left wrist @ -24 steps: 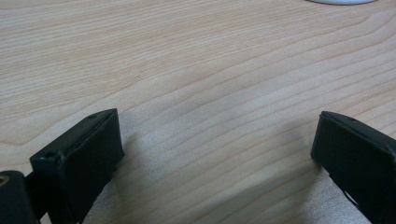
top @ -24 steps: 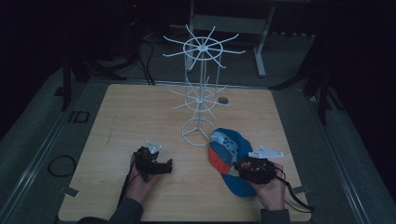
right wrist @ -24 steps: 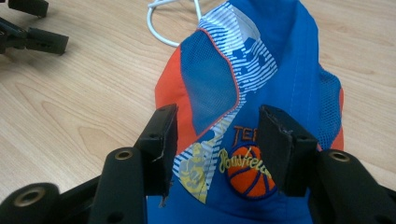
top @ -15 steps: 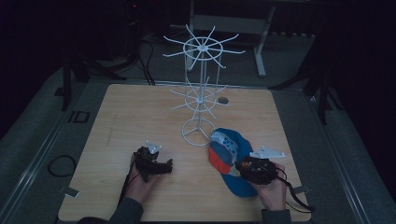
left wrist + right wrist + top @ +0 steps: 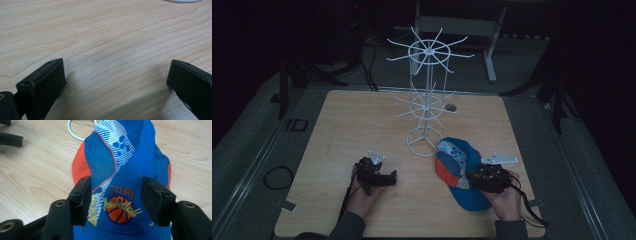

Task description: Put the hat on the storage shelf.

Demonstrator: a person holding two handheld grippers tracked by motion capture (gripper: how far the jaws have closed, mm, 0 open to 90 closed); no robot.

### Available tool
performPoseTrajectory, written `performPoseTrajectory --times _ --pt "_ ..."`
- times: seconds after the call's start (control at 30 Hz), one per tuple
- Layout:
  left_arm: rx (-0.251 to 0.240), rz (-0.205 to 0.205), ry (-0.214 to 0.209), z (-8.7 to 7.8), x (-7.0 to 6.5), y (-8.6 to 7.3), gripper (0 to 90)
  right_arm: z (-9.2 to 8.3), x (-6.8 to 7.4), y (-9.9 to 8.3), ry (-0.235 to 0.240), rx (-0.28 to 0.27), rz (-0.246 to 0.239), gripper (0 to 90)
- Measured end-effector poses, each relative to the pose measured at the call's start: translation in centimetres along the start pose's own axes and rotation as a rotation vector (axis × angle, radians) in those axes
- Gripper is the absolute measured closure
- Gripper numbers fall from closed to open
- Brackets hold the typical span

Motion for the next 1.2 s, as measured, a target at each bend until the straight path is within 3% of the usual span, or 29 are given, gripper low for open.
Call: performPoseTrajectory --times 0.2,0.4,0.67,1.2 --pt "0.0 0.0 0.0 0.0 0.0 0.0 2.5 -0.1 -0.7 1.4 -0.007 0.003 -0.007 38.0" --pt "0.0 0.0 0.0 0.0 0.0 0.0 2.4 -0.1 -1.7 2.7 -0.031 0.01 -0.002 28.6" --pt "0.0 -0.002 -0.001 0.0 0.0 0.0 2.4 0.7 -2.2 3.9 0.005 0.035 -0.012 27.4" --pt "-0.001 0.0 0.001 0.0 0.0 0.0 2.4 4.0 -2.9 5.5 0.023 0.138 -0.084 27.6"
Point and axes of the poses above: each handheld gripper's, and its own axes: z roughly forward along the jaws, y roughly out of its top, x roughly to its left, the point moved 10 cm from there along z, roughly forward along the jaws
